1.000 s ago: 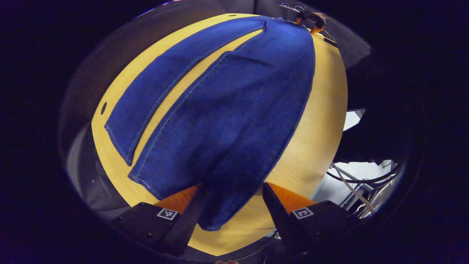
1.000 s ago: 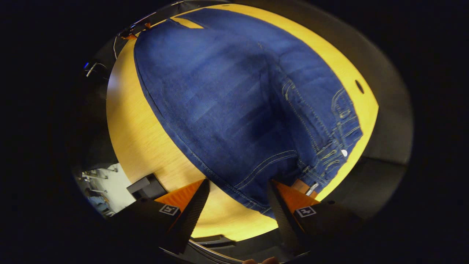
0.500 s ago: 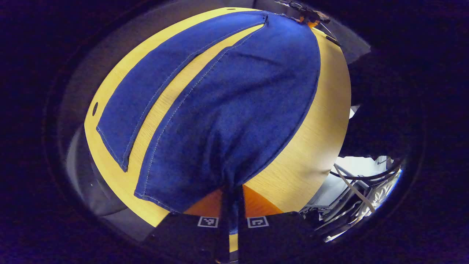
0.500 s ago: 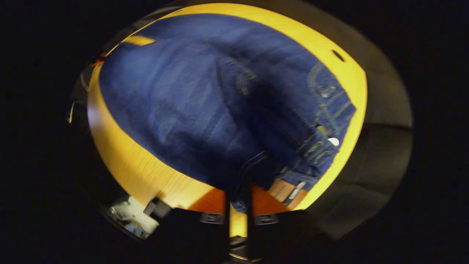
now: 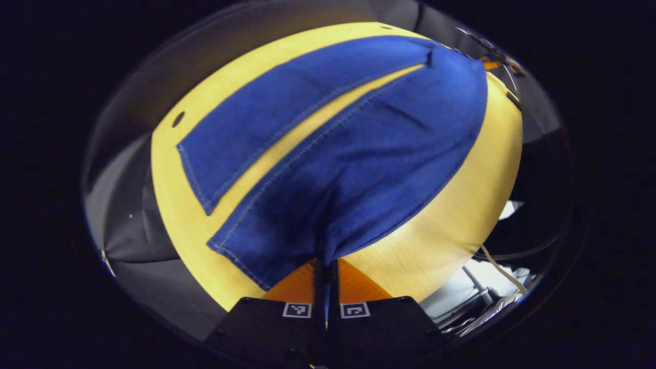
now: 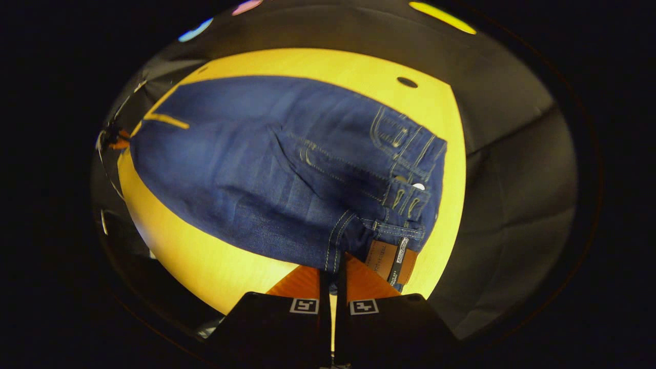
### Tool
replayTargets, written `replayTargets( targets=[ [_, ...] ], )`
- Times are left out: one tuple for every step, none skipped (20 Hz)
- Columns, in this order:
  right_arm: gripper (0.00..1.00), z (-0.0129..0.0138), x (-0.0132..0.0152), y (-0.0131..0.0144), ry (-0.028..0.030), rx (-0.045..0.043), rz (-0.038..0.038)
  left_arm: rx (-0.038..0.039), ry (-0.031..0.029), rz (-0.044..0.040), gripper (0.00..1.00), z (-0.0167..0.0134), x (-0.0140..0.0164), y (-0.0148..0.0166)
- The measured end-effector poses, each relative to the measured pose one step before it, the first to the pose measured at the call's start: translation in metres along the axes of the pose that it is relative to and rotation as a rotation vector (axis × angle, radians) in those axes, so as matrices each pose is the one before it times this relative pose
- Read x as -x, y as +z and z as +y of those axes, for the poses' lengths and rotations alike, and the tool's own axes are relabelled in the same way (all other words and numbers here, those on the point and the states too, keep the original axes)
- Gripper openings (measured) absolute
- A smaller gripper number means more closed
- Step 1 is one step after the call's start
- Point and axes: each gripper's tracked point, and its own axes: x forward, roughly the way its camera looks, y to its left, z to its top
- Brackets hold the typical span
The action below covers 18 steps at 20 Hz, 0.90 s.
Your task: Grasp the waist and the cuffs of the jeans and fold them to make the two legs overlap; first hold the waist and fold one-third of the jeans toward the cuffs, then hold the cuffs and fold the remaining one-third in the same direction to finish folding.
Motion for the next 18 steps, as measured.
replayTargets(
  targets=[
    [0.07, -0.00021, 0.00969, 0.01229, 0.00128, -0.01789, -0.04399, 0.03526, 0.02109, -0.01904, 0.06, 0.00793, 0.00552, 0.00866],
    [0.07, -0.00037, 0.00961, 0.01523, -0.00205, -0.00674, -0.04436, 0.03765, 0.01652, -0.01097, 0.06, 0.00737, 0.00352, 0.00988],
    [0.07, 0.00016, 0.01074, 0.01621, -0.00896, -0.00637, -0.03687, 0.03557, 0.01934, -0.01757, 0.06, 0.00936, 0.00299, 0.0108],
    [0.07, -0.00028, 0.00886, 0.01885, -0.01665, -0.00724, -0.03531, 0.03621, 0.01073, -0.01682, 0.06, 0.00878, 0.00172, 0.01225],
    [0.07, -0.00126, 0.00742, 0.01723, -0.01425, -0.00859, -0.03046, 0.03579, 0.01253, -0.02519, 0.06, 0.01136, -0.00073, 0.01533],
    [0.07, -0.00043, 0.00811, 0.01664, -0.01369, 0.00127, -0.02861, 0.02799, 0.01312, -0.02496, 0.06, 0.01019, -0.00086, 0.01593],
    [0.07, -0.00094, 0.00247, 0.01333, -0.01391, 0.00852, -0.02729, 0.0207, 0.01876, -0.02098, 0.06, 0.00979, 0.00058, 0.01274],
    [0.07, 0.00002, 0.00278, 0.01347, -0.01454, 0.0079, -0.0232, 0.02287, 0.02227, -0.02137, 0.06, 0.01057, -0.00306, 0.01412],
    [0.07, -0.00055, 0.00095, 0.01761, -0.01454, 0.00681, -0.0138, 0.02688, 0.02137, -0.00874, 0.06, 0.01127, -0.00591, 0.0134],
    [0.07, -0.00041, -0.00507, 0.01597, -0.01423, 0.00168, -0.01566, 0.02599, 0.01955, -0.00697, 0.06, 0.00896, -0.00918, 0.01427],
    [0.07, -0.00424, -0.01865, 0.00964, -0.01318, -0.0027, -0.00258, 0.01327, 0.02267, 0.00216, 0.06, 0.00734, -0.01097, 0.0107],
    [0.07, -0.00191, -0.01947, 0.00827, -0.01267, -0.0093, -0.00638, 0.00093, 0.02681, 0.00279, 0.06, 0.00589, -0.01184, 0.01019],
    [0.07, 0.00008, -0.01326, 0.00654, -0.0134, -0.01093, -0.00492, -0.00515, 0.03319, -0.0042, 0.06, 0.00463, -0.01121, 0.01306],
    [0.07, -0.00056, -0.01572, 0.00405, -0.01395, -0.0137, 0.00101, -0.0061, 0.03689, -0.01932, 0.06, 0.00528, -0.00966, 0.01502],
    [0.07, -0.00242, -0.01657, 0.00154, -0.01436, -0.01211, 0.01282, 0.00013, 0.03528, -0.0301, 0.1, 0.00512, -0.01004, 0.01371],
    [0.07, -0.00145, -0.01369, -0.00005, -0.01617, -0.00989, 0.01234, 0.01151, 0.01983, -0.00831, 0.06, 0.00124, -0.0149, 0.0114],
    [0.07, 0.00077, -0.01394, -0.00189, -0.00611, -0.00896, 0.01236, 0.01614, 0.01018, 0.01275, 0.06, -0.00336, -0.01384, 0.00375],
    [0.07, 0.0018, -0.01405, -0.00155, -0.00222, -0.00559, 0.00931, 0.0096, 0.00912, 0.02219, 0.07, -0.00288, -0.01152, -0.00121]
  ],
)
